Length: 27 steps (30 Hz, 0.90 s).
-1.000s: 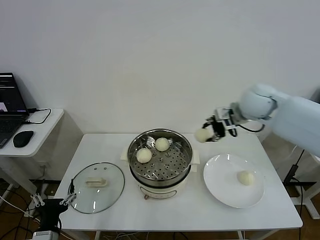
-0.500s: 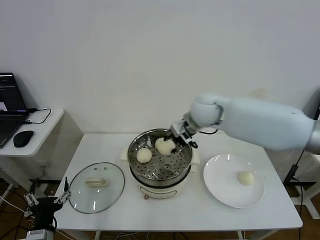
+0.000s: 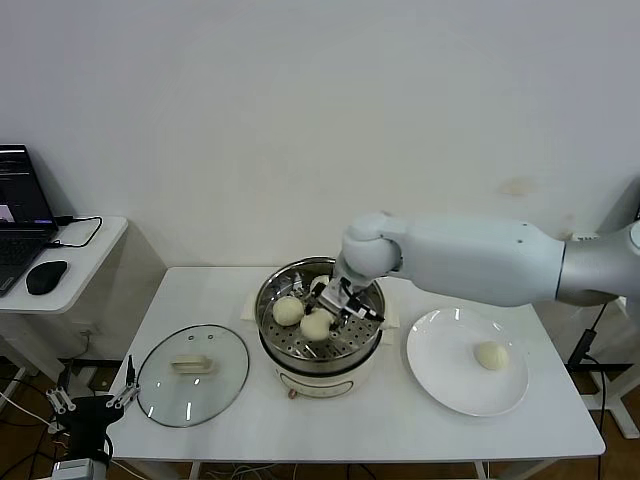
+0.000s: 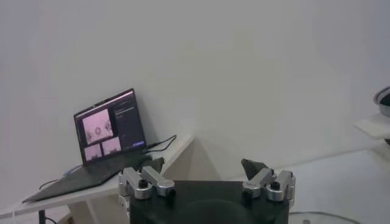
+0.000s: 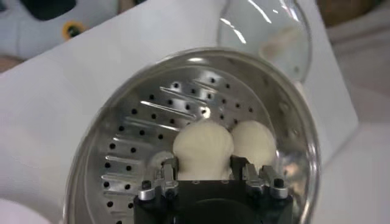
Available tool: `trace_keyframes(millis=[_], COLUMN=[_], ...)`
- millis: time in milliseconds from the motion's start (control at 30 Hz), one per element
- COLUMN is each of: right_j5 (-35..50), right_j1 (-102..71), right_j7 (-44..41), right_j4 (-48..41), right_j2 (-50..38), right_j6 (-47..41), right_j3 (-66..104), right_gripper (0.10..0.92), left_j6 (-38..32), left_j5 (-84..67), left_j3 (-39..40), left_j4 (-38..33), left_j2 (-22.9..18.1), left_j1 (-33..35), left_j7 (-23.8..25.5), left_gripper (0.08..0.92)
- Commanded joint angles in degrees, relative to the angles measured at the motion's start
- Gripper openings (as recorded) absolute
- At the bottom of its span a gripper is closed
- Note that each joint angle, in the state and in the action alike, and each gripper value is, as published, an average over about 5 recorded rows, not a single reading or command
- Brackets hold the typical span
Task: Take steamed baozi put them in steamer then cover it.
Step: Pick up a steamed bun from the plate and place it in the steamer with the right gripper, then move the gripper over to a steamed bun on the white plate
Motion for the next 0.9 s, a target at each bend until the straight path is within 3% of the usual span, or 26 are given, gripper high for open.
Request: trace_keyframes(millis=[33, 267, 533, 900], right_j5=[-4.5, -4.6, -3.9, 7.0], right_j1=[-0.1, 0.1, 0.8, 2.4], right_j7=[-0.7, 0.0, 1.4, -3.0], right_j4=[1.6, 2.7, 0.5, 4.1], right_j2=[1.5, 0.3, -4.5, -21.8], right_j6=[6.5, 6.3, 4.0, -18.0], right_j3=[-1.5, -1.5, 4.0, 10.2], right_gripper=[0.543, 0.574, 0.784, 0.823], left_j6=[-0.1, -0.2, -0.1, -0.1], left_j5=[0.1, 0.2, 0.2, 0.2], left_j3=[0.0, 0.2, 0.3, 0.5], left_j4=[0.1, 0.0, -0.1, 0.7], left_j2=[-0.3, -0.3, 0.1, 1.3], left_j1=[0.2, 0.1, -0.1, -1.1], left_j7=[-0.1, -0.1, 0.0, 0.2], left_gripper=[0.823, 0.823, 0.823, 0.823])
